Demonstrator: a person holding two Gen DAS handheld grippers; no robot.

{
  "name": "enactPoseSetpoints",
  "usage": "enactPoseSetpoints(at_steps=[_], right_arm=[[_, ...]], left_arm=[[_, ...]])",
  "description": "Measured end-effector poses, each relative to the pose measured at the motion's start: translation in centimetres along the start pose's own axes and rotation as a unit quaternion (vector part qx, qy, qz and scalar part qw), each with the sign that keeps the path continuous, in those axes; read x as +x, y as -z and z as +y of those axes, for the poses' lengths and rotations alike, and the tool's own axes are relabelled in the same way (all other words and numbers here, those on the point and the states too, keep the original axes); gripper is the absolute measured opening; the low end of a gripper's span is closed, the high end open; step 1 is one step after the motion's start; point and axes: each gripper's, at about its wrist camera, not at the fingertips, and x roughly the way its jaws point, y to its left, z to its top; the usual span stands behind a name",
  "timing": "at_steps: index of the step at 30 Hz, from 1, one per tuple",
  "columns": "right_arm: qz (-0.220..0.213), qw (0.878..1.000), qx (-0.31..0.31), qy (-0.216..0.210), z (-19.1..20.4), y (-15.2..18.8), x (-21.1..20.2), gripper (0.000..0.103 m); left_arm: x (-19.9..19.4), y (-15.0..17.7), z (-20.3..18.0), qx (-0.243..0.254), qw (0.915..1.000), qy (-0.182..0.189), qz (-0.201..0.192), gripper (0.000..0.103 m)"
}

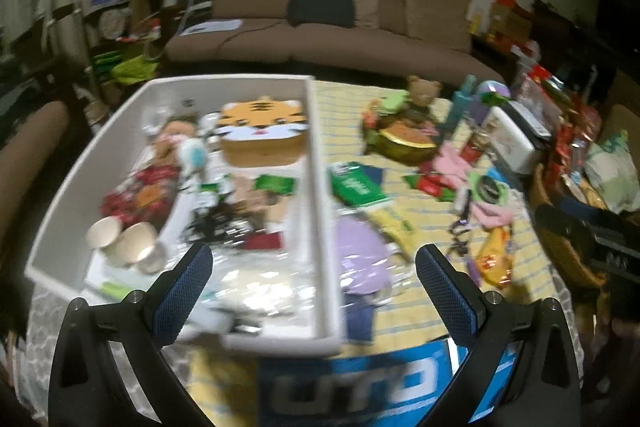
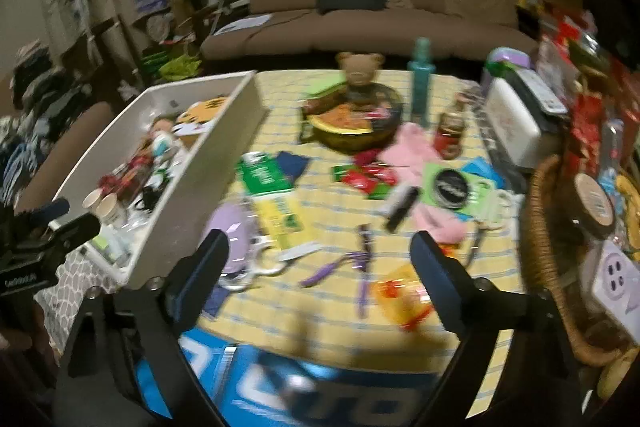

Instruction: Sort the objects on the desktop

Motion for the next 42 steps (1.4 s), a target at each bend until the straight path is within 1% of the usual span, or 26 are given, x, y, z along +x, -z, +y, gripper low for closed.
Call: enactPoseSetpoints(at_steps=[3, 4, 6, 9, 11, 12, 14, 15, 17, 19, 20, 21, 24, 27, 28, 29, 31, 32, 34, 36, 38, 39, 40, 42], right_arm=[[-0.001, 1.0, 0.024, -0.007, -3.5, -0.6, -0.1, 0.081], [0.0, 1.0, 0.029, -0.012, -4.3, -0.8, -0.1, 0.078], [0.007, 1.0, 0.027, -0.01, -5.8, -1.2, 0.4, 0.076], [0.025, 1.0, 0.01, -0.015, -6.6, -1.3, 1.9, 0.07], [0.038, 0.999, 0.009, -0.027, -6.8, -0.8, 3.1, 0.06], [0.044, 0.998, 0.011, -0.031, -6.9, -0.5, 3.6, 0.058], [0.058, 0.997, 0.019, -0.037, -7.4, 0.0, 5.0, 0.05], [0.064, 0.997, 0.022, -0.042, -7.7, 0.1, 5.6, 0.05], [0.07, 0.996, 0.029, -0.048, -8.0, 0.3, 6.3, 0.048], [0.073, 0.994, 0.035, -0.069, -8.2, 0.3, 7.1, 0.048], [0.075, 0.994, 0.034, -0.07, -8.0, 0.3, 7.5, 0.048], [0.079, 0.994, 0.031, -0.07, -7.8, 0.2, 8.0, 0.048], [0.092, 0.992, 0.009, -0.082, -6.1, -0.3, 9.6, 0.048], [0.095, 0.99, -0.051, -0.091, -2.8, -1.4, 11.0, 0.049], [0.097, 0.987, -0.081, -0.1, -1.4, -1.7, 11.7, 0.05], [0.102, 0.983, -0.106, -0.11, -0.2, -1.9, 12.4, 0.055], [0.115, 0.973, -0.153, -0.125, 2.0, -2.1, 14.2, 0.06], [0.126, 0.969, -0.167, -0.134, 2.8, -2.1, 15.2, 0.06], [0.145, 0.962, -0.177, -0.151, 3.9, -2.2, 17.2, 0.06], [0.159, 0.958, -0.177, -0.16, 4.4, -2.3, 19.0, 0.06], [0.178, 0.952, -0.175, -0.18, 4.9, -2.0, 20.7, 0.06], [0.18, 0.95, -0.177, -0.185, 5.3, -1.8, 21.1, 0.06], [0.181, 0.948, -0.182, -0.186, 5.6, -1.7, 21.5, 0.061], [0.187, 0.947, -0.195, -0.174, 6.2, -1.2, 22.3, 0.061]], left_arm=[[1.1, -0.5, -2.3, 0.012, 0.9997, 0.022, 0.004, 0.103], [1.7, -0.7, -3.2, 0.017, 0.9993, 0.031, 0.008, 0.103], [2.7, -1.0, -4.7, 0.024, 0.9987, 0.042, 0.016, 0.103], [4.0, -1.2, -6.2, 0.026, 0.9972, 0.063, 0.031, 0.103], [5.4, -1.4, -7.3, 0.023, 0.9947, 0.087, 0.048, 0.103], [6.0, -1.4, -7.8, 0.026, 0.9937, 0.095, 0.054, 0.103], [7.0, -1.4, -9.0, 0.042, 0.9925, 0.097, 0.061, 0.103], [7.7, -1.4, -9.7, 0.055, 0.9919, 0.093, 0.067, 0.103], [8.7, -1.2, -10.4, 0.059, 0.9899, 0.101, 0.08, 0.103], [9.5, -0.8, -10.5, 0.046, 0.9884, 0.111, 0.092, 0.103], [9.6, -0.7, -10.4, 0.04, 0.9885, 0.111, 0.094, 0.103], [9.7, -0.7, -10.1, 0.035, 0.9892, 0.107, 0.093, 0.103], [9.6, -1.6, -8.8, 0.023, 0.9931, 0.078, 0.085, 0.103], [7.9, -3.2, -6.3, -0.008, 0.9955, 0.074, 0.058, 0.103], [7.2, -3.7, -5.4, -0.015, 0.9962, 0.073, 0.046, 0.103], [6.7, -4.1, -4.6, -0.019, 0.9965, 0.072, 0.04, 0.103], [6.3, -4.5, -3.4, -0.024, 0.9965, 0.07, 0.037, 0.103], [6.3, -4.6, -2.9, -0.028, 0.9964, 0.07, 0.038, 0.103], [6.6, -4.7, -1.8, -0.041, 0.9954, 0.075, 0.045, 0.103], [7.1, -4.6, -1.1, -0.05, 0.9944, 0.078, 0.052, 0.103], [7.6, -4.4, -0.7, -0.052, 0.9943, 0.073, 0.057, 0.103], [7.7, -4.5, -0.5, -0.053, 0.9942, 0.073, 0.058, 0.103], [7.6, -4.4, -0.5, -0.053, 0.994, 0.075, 0.058, 0.103], [7.6, -4.5, -0.3, -0.054, 0.9938, 0.078, 0.058, 0.103]])
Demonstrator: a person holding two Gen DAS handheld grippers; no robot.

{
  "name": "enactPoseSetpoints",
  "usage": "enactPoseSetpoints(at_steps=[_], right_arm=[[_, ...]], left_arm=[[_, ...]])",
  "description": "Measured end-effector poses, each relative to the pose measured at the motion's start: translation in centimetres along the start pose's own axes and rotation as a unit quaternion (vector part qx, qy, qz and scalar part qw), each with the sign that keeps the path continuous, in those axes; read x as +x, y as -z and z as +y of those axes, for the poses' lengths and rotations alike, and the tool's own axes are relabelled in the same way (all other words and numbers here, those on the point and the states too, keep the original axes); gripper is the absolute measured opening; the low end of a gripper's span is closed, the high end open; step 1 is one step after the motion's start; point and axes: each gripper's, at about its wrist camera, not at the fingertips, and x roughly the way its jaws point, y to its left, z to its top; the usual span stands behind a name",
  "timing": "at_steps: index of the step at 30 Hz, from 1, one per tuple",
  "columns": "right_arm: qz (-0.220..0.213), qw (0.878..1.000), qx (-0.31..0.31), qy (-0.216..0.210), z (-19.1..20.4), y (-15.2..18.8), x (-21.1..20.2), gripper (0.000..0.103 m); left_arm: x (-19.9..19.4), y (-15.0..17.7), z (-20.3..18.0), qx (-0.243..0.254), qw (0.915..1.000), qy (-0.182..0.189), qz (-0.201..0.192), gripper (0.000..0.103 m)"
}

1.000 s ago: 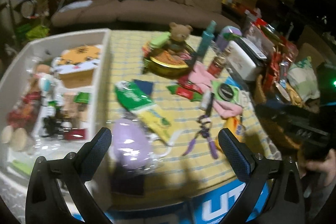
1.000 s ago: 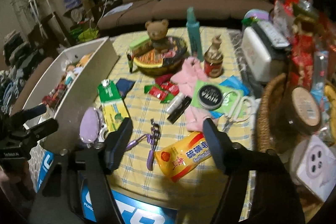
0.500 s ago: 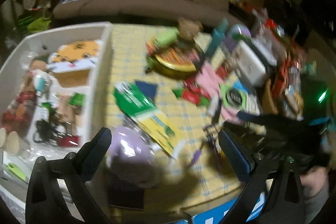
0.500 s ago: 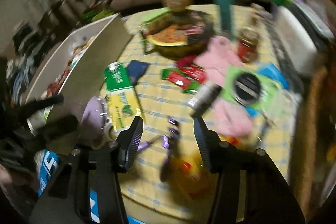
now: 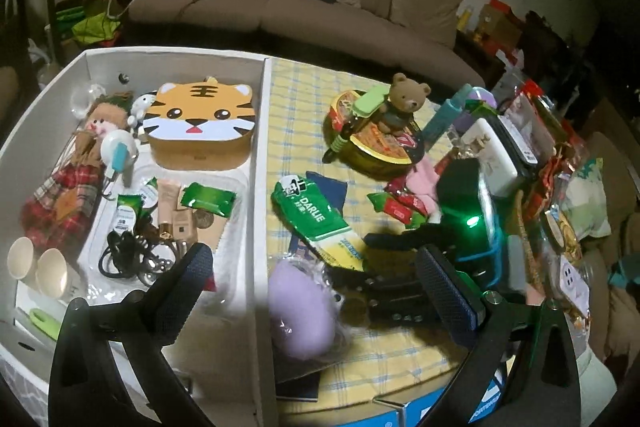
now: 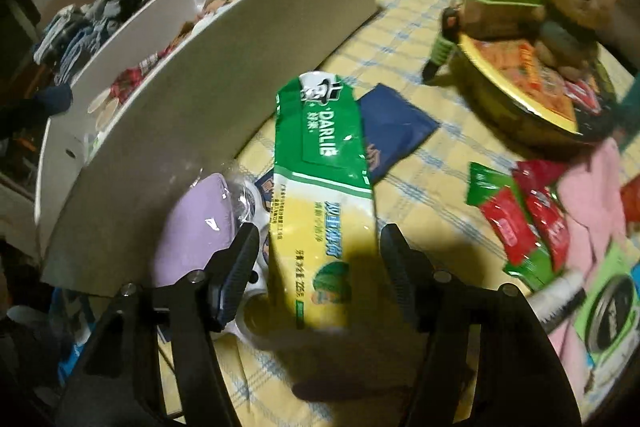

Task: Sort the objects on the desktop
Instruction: 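Grasp the green Darlie toothpaste box with the right gripper and lift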

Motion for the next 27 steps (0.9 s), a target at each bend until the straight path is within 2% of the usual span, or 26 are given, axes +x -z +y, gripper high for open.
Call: enactPoseSetpoints(at_steps=[3, 4, 6, 12, 15, 19, 20, 21, 25, 27], right_arm=[[0.014, 1.0, -0.006, 0.009, -0.1, -0.1, 0.7, 0.06], [0.016, 1.0, -0.009, 0.015, -0.1, 0.0, 0.8, 0.055], [0.018, 1.0, -0.008, 0.015, 0.0, 0.1, 0.8, 0.055], [-0.03, 0.999, 0.022, 0.021, -0.2, 0.9, -3.4, 0.055], [-0.053, 0.998, 0.035, 0.018, 0.4, 1.6, -6.8, 0.055], [-0.062, 0.996, 0.063, 0.01, 1.5, 3.0, -9.8, 0.055], [-0.059, 0.996, 0.069, 0.013, 1.5, 3.2, -10.2, 0.054], [-0.056, 0.996, 0.075, 0.015, 1.8, 3.6, -10.5, 0.054], [-0.058, 0.993, 0.102, 0.021, 2.7, 5.4, -11.5, 0.054], [-0.062, 0.989, 0.13, 0.021, 2.6, 6.4, -11.6, 0.054]], left_arm=[[0.1, 0.0, 0.1, -0.001, 1.0, 0.003, 0.003, 0.103], [0.1, 0.1, 0.1, -0.002, 1.0, 0.005, 0.004, 0.103], [0.2, 0.1, 0.0, -0.008, 0.9998, 0.017, 0.007, 0.103], [0.3, 0.4, 0.6, -0.051, 0.996, 0.071, 0.016, 0.103], [1.3, 1.0, 1.0, -0.091, 0.9869, 0.129, 0.034, 0.103], [3.7, 2.5, 0.3, -0.159, 0.9578, 0.225, 0.081, 0.103], [3.8, 2.7, -0.2, -0.155, 0.9644, 0.199, 0.078, 0.103], [3.7, 2.8, -0.6, -0.151, 0.9666, 0.192, 0.077, 0.103], [3.3, 2.9, -0.9, -0.173, 0.9664, 0.175, 0.074, 0.103], [2.1, 2.5, -1.7, -0.146, 0.9737, 0.167, 0.052, 0.103]])
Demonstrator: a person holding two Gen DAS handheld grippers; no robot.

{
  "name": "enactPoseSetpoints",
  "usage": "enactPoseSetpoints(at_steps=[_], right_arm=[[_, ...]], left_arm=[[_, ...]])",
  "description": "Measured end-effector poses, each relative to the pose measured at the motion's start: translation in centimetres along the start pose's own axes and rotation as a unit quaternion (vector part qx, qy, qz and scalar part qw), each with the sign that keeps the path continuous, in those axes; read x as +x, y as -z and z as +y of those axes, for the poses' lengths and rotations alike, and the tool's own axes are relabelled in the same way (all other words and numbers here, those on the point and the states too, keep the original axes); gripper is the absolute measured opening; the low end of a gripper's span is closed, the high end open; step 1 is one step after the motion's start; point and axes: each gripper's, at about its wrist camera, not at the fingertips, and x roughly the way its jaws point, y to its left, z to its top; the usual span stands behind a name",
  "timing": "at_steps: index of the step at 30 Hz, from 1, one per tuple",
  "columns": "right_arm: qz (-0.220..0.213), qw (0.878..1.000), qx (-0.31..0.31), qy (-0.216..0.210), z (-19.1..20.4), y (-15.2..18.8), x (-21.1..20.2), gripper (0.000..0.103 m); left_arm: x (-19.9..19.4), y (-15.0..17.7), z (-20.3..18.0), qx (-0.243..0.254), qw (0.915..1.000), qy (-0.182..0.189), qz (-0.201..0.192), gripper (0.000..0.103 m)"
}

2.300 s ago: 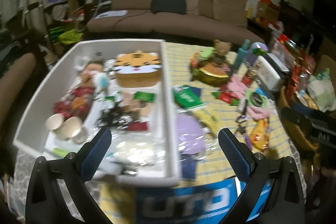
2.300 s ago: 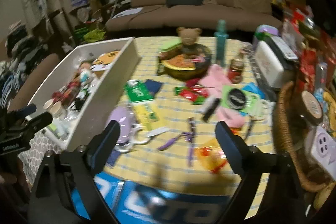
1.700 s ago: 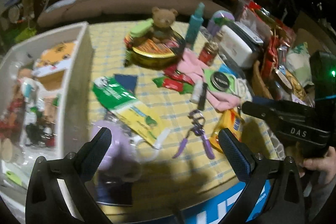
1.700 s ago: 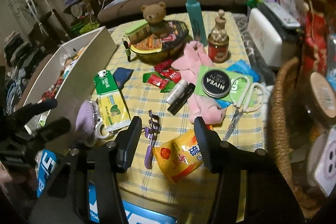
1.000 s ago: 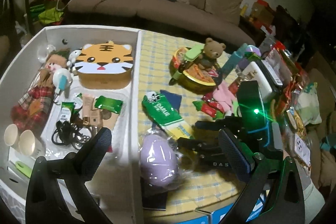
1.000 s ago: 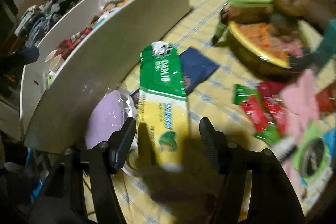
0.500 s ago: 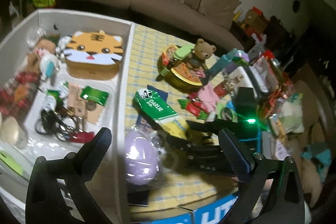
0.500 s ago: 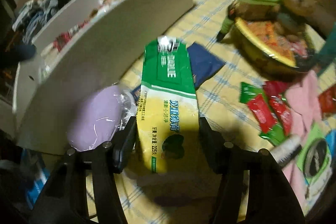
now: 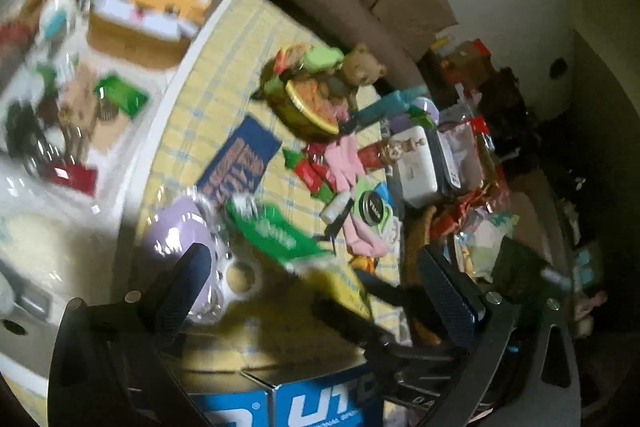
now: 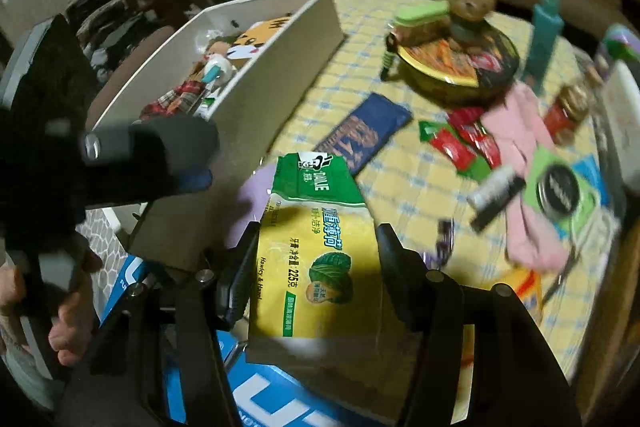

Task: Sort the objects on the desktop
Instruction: 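Grasp the green Darlie toothpaste box with the right gripper and lift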

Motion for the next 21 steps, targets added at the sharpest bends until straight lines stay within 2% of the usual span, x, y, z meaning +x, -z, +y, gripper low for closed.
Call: enactPoseSetpoints(at_steps=[2, 5, 9, 13, 15, 16, 18, 19, 21], right_arm=[[-0.001, 1.0, 0.02, -0.001, -0.6, 0.8, 0.1, 0.054], [-0.006, 0.998, 0.068, -0.017, -2.1, 2.0, -0.1, 0.054], [-0.022, 0.994, 0.101, -0.034, -3.1, 3.2, -0.6, 0.054], [-0.025, 0.994, 0.099, -0.041, -2.9, 3.6, -0.7, 0.054], [-0.022, 0.995, 0.086, -0.035, -2.4, 4.0, -0.6, 0.054], [-0.02, 0.996, 0.077, -0.03, -2.1, 4.2, -0.5, 0.054], [-0.022, 0.998, 0.06, -0.006, -1.6, 4.4, -0.7, 0.054], [-0.026, 0.998, 0.049, 0.006, -1.3, 4.5, -1.0, 0.054], [-0.036, 0.999, 0.036, 0.019, -0.9, 4.5, -1.7, 0.054]], left_arm=[[-0.9, -0.1, -0.9, 0.024, 0.9997, 0.002, -0.002, 0.103], [-1.0, 0.3, -1.4, 0.027, 0.999, 0.033, 0.012, 0.103], [3.0, 1.9, 0.5, -0.043, 0.9931, 0.074, 0.08, 0.093], [6.1, 3.1, 1.6, -0.086, 0.9866, 0.088, 0.107, 0.091], [7.1, 3.1, 1.8, -0.095, 0.9846, 0.103, 0.105, 0.076], [7.5, 3.2, 1.8, -0.096, 0.9843, 0.103, 0.107, 0.06], [7.9, 3.2, 2.2, -0.101, 0.9826, 0.108, 0.113, 0.012], [8.2, 3.3, 2.3, -0.105, 0.9811, 0.112, 0.118, 0.007], [8.4, 3.4, 2.0, -0.104, 0.9791, 0.125, 0.121, 0.008]])
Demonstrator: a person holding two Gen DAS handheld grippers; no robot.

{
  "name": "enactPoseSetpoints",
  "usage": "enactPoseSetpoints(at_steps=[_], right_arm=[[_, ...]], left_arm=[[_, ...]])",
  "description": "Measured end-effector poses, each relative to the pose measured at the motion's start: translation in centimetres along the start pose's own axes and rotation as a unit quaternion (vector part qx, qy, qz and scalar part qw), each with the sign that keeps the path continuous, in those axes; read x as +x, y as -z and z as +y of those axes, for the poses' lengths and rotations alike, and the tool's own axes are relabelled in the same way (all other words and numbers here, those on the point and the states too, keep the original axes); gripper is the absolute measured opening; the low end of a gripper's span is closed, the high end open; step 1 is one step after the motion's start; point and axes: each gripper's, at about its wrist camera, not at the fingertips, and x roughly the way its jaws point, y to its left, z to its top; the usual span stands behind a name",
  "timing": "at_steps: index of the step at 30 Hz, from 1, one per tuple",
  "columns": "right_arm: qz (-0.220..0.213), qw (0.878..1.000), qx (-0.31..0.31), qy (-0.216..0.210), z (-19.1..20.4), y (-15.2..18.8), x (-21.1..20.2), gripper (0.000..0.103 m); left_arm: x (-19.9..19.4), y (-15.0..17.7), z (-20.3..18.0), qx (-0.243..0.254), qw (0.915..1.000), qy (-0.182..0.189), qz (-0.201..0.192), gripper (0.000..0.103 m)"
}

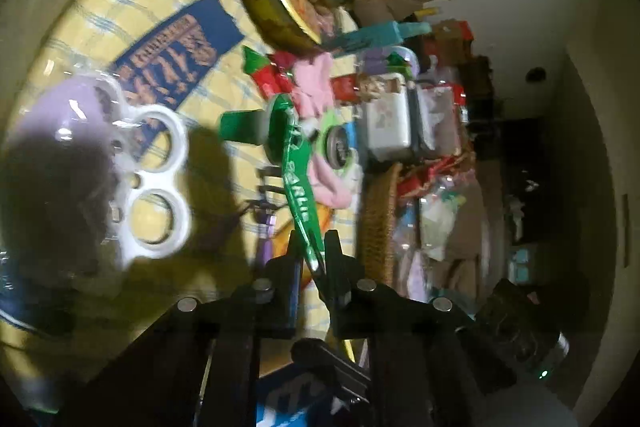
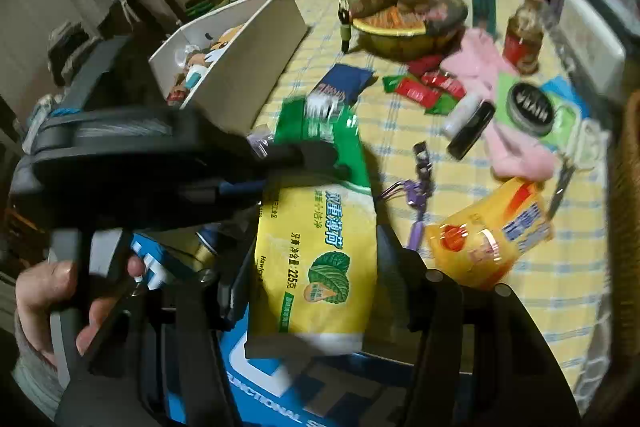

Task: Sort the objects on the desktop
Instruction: 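Grasp the green Darlie toothpaste box with the right gripper and lift, then carry the toothpaste box into the white storage box and release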

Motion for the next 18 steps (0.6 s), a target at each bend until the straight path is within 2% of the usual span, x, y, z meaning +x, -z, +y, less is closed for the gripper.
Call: enactPoseSetpoints(at_steps=[5, 10, 14, 18], right_arm=[[-0.029, 0.999, -0.028, 0.02, 1.1, -0.2, -2.1, 0.053], [-0.06, 0.996, -0.057, 0.016, 4.1, -1.6, -4.3, 0.053], [-0.056, 0.995, -0.076, -0.017, 7.7, -3.5, -4.0, 0.052], [-0.041, 0.993, -0.082, -0.071, 12.2, -7.0, -2.3, 0.051]], left_arm=[[-1.4, 0.2, -2.3, 0.041, 0.999, 0.01, -0.015, 0.009], [-5.7, 0.5, -6.6, 0.134, 0.9896, -0.01, -0.051, 0.01], [-10.3, -0.5, -7.5, 0.151, 0.9863, -0.009, -0.066, 0.014], [-15.1, -3.2, -7.5, 0.161, 0.9839, -0.032, -0.071, 0.018]])
